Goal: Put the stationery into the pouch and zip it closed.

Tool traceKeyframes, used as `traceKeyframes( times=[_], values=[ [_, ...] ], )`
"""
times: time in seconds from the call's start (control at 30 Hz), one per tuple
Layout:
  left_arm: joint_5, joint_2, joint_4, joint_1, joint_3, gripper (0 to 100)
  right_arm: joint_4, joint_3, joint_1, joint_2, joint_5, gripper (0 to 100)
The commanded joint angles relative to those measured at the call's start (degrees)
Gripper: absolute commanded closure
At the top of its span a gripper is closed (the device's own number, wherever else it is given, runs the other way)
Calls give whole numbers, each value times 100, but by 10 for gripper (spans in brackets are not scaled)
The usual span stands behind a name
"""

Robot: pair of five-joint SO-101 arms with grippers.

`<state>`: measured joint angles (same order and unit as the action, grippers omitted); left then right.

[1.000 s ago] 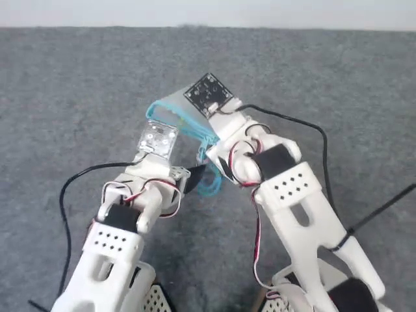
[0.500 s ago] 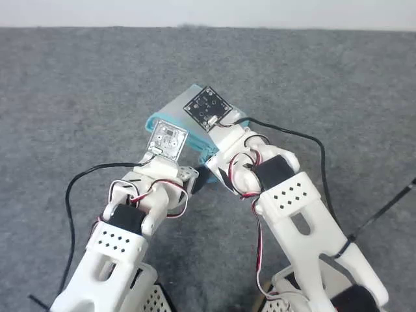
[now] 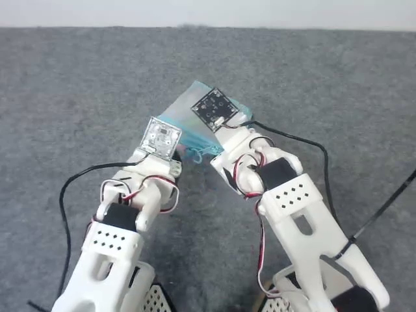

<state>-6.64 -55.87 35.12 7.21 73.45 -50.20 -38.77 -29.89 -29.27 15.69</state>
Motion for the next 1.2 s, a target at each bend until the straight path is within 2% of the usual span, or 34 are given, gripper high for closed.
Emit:
traceKeyframes(
  times=[0.0,0.37,0.47,0.57,0.63,0.77,0.9,1.07,1.17],
  values=[
    [-149,0,-26,-466,-374,991,180,-70,382,-92,-62,993],
    [-176,0,-18,-765,-374,991,171,-70,549,-92,-53,993],
    [-378,0,88,-378,-338,976,215,-26,523,-127,-53,993],
    [-484,-167,642,193,-409,883,171,141,409,-154,-70,993],
    [-484,-659,1002,220,-391,813,171,211,409,-163,-97,993],
    [-475,-2251,1732,273,-136,797,224,167,400,-268,-123,992],
    [-475,-3147,1758,334,365,740,268,-88,215,-831,-123,992],
    [-457,-2884,1741,1037,400,720,145,-545,-198,-1437,-114,992],
    [-211,-2673,1521,1099,382,719,-31,-651,-303,-1710,-114,992]
  ],
)
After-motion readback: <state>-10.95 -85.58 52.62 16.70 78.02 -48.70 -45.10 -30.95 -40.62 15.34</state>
